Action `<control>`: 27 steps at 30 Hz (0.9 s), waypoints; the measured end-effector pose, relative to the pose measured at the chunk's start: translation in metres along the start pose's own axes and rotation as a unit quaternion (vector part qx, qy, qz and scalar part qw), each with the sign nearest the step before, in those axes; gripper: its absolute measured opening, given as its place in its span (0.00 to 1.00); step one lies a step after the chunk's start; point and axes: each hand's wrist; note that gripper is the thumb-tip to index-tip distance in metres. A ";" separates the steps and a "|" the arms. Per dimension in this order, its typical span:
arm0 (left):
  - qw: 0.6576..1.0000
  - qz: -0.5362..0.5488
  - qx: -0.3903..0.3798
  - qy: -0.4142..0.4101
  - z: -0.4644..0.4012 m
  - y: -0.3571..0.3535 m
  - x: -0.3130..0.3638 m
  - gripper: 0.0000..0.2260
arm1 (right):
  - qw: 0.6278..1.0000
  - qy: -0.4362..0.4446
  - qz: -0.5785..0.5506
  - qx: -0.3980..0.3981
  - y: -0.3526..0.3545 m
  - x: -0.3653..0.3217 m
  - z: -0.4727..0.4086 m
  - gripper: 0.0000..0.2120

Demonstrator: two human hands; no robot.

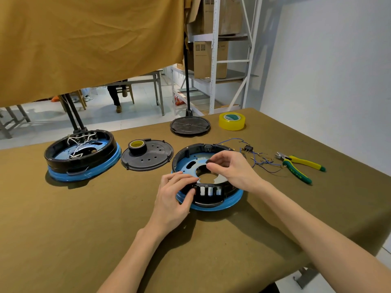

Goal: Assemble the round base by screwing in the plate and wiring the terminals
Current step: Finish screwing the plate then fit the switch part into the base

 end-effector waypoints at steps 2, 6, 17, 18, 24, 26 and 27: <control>1.000 0.008 -0.003 0.007 0.000 0.001 -0.001 0.18 | 0.999 -0.005 -0.036 0.004 0.004 0.000 0.000 0.04; 1.000 0.011 -0.007 0.008 0.000 0.003 0.000 0.21 | 0.998 -0.007 -0.062 0.008 0.007 0.000 0.001 0.03; 0.982 0.050 0.156 0.093 -0.004 0.023 -0.008 0.23 | 0.958 -0.096 -0.269 0.036 0.016 0.002 -0.004 0.09; 0.981 0.047 0.162 0.100 -0.003 0.027 -0.011 0.22 | 0.948 -0.106 -0.297 0.039 0.017 0.003 -0.005 0.09; 0.991 0.056 0.101 0.072 0.001 0.021 -0.010 0.16 | 0.940 -0.112 -0.318 0.047 0.016 0.004 -0.004 0.09; 0.994 0.048 0.082 0.052 0.002 0.014 -0.005 0.15 | 0.939 -0.107 -0.323 0.047 0.017 0.004 -0.003 0.10; 0.996 0.039 0.073 0.044 0.002 0.012 -0.003 0.15 | 0.939 -0.104 -0.326 0.045 0.017 0.003 -0.003 0.10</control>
Point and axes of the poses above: each hand's wrist, its own z-axis away from the middle knuckle, its own y-axis out of the back of the hand, x = y × z, and after that the axes turned 9 degrees about -y, right-handed
